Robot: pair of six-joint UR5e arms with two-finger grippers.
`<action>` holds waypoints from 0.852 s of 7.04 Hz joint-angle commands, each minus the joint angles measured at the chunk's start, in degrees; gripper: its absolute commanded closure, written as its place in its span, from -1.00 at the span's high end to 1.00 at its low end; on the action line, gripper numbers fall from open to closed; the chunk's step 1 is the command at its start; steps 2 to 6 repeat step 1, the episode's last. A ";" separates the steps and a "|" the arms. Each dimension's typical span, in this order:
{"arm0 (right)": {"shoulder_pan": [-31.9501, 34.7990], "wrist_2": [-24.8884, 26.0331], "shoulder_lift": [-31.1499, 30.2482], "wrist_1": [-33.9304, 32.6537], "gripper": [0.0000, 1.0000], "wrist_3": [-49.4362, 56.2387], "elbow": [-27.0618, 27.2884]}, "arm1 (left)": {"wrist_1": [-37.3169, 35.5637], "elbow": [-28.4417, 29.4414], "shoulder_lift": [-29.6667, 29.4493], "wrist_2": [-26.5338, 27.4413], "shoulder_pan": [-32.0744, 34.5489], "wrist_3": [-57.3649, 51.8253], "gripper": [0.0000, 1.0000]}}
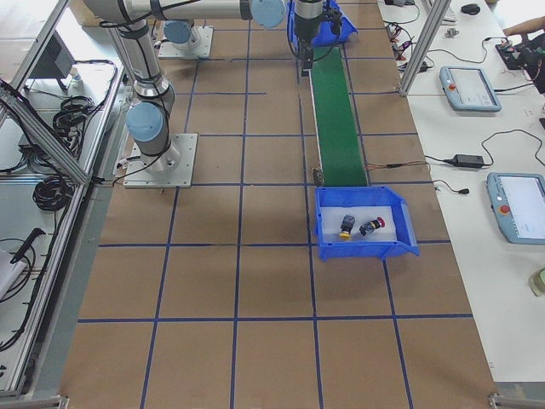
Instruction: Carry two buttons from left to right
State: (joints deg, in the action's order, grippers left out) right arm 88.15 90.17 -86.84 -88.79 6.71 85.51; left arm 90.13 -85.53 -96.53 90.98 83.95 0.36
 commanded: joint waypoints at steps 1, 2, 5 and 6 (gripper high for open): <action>0.00 0.01 -0.87 -0.24 0.97 -0.03 1.84 | -0.05 0.01 0.03 -0.01 -0.01 -0.09 1.00; 0.00 0.01 -0.87 -0.24 0.97 -0.03 1.84 | -0.05 0.01 0.03 -0.01 -0.01 -0.09 1.00; 0.00 0.01 -0.87 -0.24 0.97 -0.03 1.84 | -0.05 0.01 0.03 -0.01 -0.01 -0.09 1.00; 0.00 0.01 -0.87 -0.24 0.97 -0.03 1.84 | -0.05 0.01 0.03 -0.01 -0.01 -0.09 1.00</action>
